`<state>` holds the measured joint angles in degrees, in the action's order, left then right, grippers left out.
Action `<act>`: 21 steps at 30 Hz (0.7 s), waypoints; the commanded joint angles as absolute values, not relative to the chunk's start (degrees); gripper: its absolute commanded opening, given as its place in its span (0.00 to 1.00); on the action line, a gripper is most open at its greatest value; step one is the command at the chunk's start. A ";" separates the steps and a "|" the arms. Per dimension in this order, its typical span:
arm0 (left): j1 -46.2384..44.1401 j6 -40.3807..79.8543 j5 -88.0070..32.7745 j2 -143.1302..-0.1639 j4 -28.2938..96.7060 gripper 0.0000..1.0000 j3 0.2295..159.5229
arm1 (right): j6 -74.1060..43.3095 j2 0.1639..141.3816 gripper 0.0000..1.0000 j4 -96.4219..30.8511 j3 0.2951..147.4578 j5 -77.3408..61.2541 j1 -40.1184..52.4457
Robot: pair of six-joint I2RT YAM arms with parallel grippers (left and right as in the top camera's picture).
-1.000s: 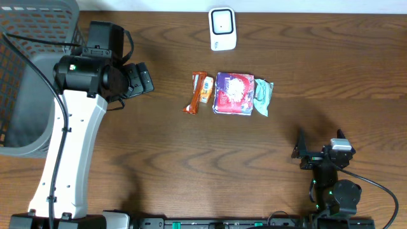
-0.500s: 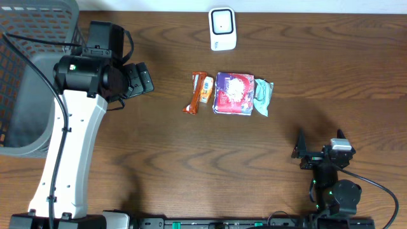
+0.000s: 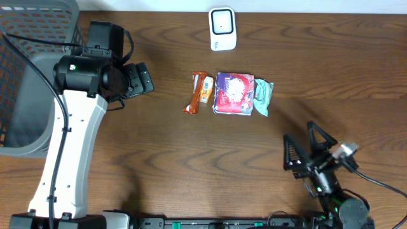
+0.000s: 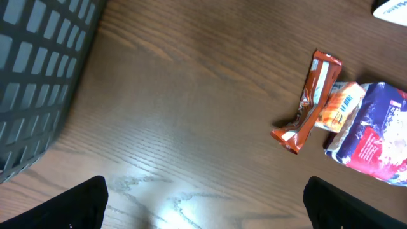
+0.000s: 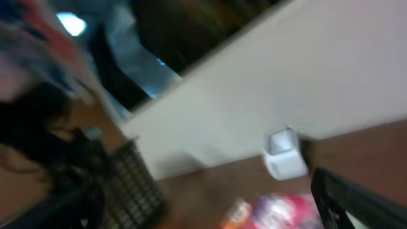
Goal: Scan the item barcode
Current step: 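Reach the right gripper toward the green item on the table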
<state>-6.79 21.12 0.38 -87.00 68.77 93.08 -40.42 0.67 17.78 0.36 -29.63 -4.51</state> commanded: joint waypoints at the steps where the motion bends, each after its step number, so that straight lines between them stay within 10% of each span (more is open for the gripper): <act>1: -6.55 20.82 0.91 -86.48 68.97 0.98 93.06 | -50.65 0.78 0.99 25.82 1.58 -27.77 -4.08; 21: -6.55 20.82 0.91 -86.48 68.97 0.98 93.06 | -12.29 75.00 0.99 -47.99 72.55 -26.59 -2.63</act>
